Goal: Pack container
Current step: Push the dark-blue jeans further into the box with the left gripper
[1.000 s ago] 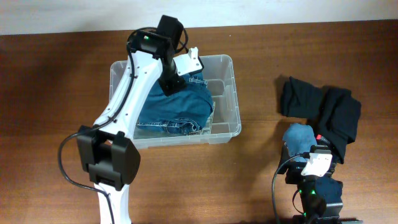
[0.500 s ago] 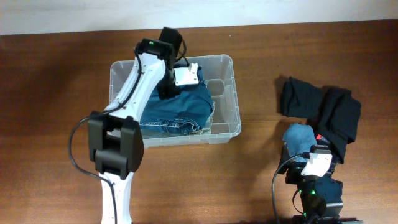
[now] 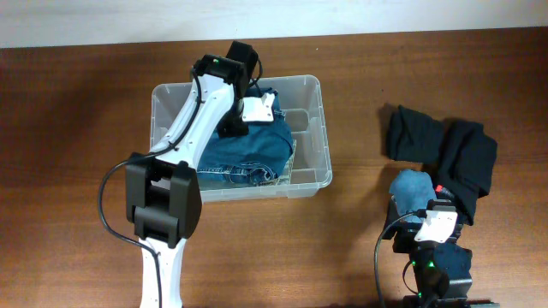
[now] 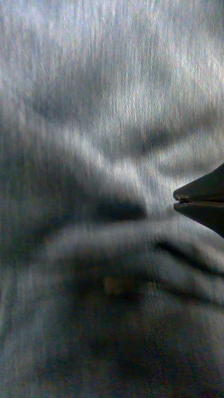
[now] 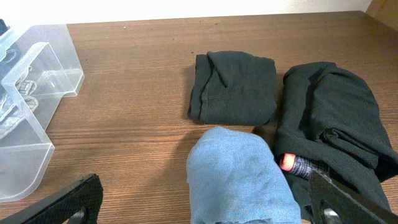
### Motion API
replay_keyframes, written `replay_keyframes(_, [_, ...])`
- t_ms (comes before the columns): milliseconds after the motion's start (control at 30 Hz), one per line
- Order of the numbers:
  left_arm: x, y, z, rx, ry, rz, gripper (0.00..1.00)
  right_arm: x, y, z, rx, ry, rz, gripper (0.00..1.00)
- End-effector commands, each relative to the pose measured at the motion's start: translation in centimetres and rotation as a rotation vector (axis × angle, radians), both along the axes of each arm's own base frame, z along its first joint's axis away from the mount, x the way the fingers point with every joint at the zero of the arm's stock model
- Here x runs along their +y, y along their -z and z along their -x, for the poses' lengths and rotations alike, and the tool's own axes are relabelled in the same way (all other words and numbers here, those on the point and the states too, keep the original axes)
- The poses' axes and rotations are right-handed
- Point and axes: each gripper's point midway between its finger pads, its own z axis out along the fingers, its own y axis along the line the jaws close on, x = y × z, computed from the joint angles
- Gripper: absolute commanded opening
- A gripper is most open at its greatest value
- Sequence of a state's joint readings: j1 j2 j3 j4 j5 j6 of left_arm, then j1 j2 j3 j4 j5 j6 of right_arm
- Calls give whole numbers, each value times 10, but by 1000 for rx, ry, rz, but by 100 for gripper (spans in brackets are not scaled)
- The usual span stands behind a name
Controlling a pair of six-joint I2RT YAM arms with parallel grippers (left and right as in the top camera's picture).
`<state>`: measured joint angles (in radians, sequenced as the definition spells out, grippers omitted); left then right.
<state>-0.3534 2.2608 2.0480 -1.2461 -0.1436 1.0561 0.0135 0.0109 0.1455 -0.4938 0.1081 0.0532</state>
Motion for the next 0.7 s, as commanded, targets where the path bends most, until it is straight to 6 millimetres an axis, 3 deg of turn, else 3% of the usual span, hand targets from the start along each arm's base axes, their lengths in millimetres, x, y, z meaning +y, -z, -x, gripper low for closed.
replay_keyframes(0, [6, -33, -20, -140, 24, -65, 0, -3, 2, 0, 2, 17, 0, 98])
replay_keyframes(200, [-2, -43, -22, -186, 71, -116, 0, -3, 2, 1, 2, 17, 0, 98])
replay_keyframes(333, [-9, -32, -32, -209, 70, -69, 0, -3, 2, 1, 2, 17, 0, 98])
replay_keyframes(500, [-3, 12, -45, -210, 49, -62, 0, -3, 2, 0, 2, 17, 0, 98])
replay_keyframes(667, [3, 68, -27, -97, 54, -104, 0, -3, 2, 1, 2, 17, 0, 98])
